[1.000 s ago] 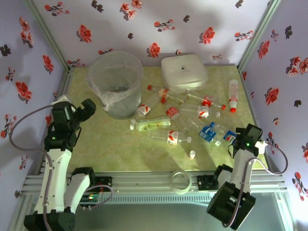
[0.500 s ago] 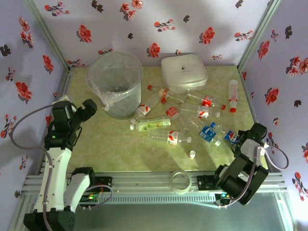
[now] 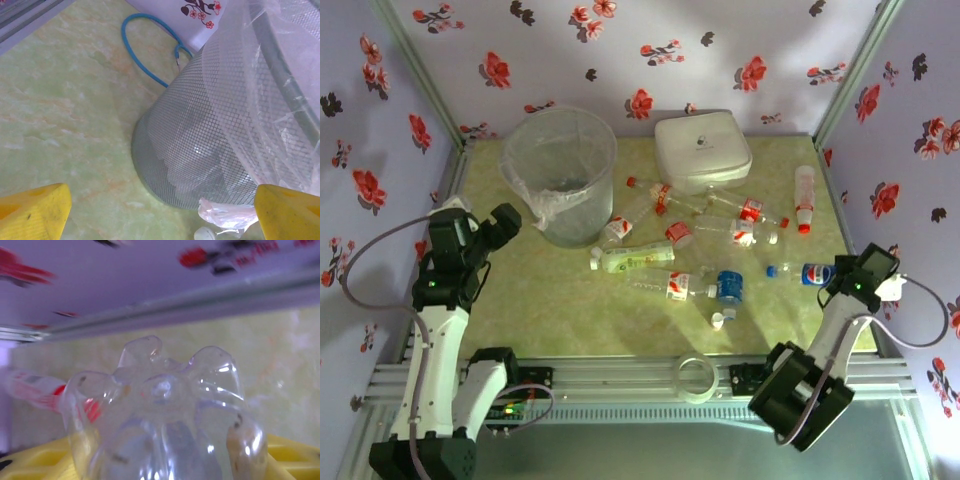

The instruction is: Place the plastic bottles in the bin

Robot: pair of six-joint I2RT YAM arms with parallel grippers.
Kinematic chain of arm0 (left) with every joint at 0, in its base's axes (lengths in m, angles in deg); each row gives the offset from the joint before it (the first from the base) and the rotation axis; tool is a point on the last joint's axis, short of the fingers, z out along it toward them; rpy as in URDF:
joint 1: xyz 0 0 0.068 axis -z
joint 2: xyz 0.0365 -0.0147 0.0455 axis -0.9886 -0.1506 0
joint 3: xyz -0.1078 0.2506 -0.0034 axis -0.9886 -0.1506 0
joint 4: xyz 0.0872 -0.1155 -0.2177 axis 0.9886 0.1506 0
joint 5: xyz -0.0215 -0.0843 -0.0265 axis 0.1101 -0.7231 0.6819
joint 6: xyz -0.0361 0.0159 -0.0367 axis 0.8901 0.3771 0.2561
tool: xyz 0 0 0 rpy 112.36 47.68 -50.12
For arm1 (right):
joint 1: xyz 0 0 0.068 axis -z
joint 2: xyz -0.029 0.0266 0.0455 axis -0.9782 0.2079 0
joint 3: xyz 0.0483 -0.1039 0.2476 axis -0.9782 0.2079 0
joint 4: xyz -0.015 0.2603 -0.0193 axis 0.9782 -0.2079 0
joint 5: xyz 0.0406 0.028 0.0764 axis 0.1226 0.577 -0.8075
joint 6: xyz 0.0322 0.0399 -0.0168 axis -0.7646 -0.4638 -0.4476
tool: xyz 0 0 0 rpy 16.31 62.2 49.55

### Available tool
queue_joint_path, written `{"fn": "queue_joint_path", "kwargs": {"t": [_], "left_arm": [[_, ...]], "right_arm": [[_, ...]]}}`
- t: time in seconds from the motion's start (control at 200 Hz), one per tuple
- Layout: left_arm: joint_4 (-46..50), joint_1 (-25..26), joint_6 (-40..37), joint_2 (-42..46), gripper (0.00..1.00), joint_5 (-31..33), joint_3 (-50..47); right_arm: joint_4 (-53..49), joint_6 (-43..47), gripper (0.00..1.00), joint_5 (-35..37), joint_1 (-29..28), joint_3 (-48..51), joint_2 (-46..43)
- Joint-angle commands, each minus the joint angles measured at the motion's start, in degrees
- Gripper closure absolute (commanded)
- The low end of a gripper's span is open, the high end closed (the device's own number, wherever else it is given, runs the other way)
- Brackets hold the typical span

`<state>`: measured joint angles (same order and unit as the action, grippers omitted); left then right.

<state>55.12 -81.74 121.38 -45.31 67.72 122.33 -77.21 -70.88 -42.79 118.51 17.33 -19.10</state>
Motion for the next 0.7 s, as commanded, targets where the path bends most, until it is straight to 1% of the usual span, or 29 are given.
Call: {"fn": "queue_joint_path", "kwargs": {"t": [0.0,0.105,0.21,0.33,0.44,0.54,0.605,0.695], "left_arm": [[-1.10,-0.22,0.62,-0.15,0.06,-1.12,1.23],[0.33,-0.21,-0.51,0.57,0.06,-0.86,4.05],[1.34,-0.21,-1.47,1.63,0.07,-0.24,7.37],[2.62,-0.13,-2.31,1.95,0.08,-0.56,11.78],[3.59,0.11,-4.18,1.31,0.10,-3.49,16.06],[4.55,1.13,-5.67,-0.20,0.10,-6.15,19.38],[4.89,1.93,-6.35,-1.54,0.10,-6.26,20.70],[3.82,2.41,-5.68,-2.89,0.10,-6.30,20.16]], "right_arm": [[-4.75,4.33,0.37,0.62,0.37,-3.21,-4.14],[-6.43,4.71,0.39,-3.35,0.13,-6.02,-5.41],[-5.62,4.30,0.43,-8.98,-0.99,-8.54,-5.30],[-7.23,6.02,0.43,-13.24,-5.80,-14.54,-3.76],[-9.33,8.50,0.44,-15.84,-12.99,-21.52,-1.29],[-9.36,8.93,0.45,-17.44,-20.40,-27.72,0.87],[-7.73,8.76,0.46,-16.97,-26.27,-31.39,2.12],[-4.12,8.26,0.47,-14.68,-34.70,-36.33,4.27]]}}
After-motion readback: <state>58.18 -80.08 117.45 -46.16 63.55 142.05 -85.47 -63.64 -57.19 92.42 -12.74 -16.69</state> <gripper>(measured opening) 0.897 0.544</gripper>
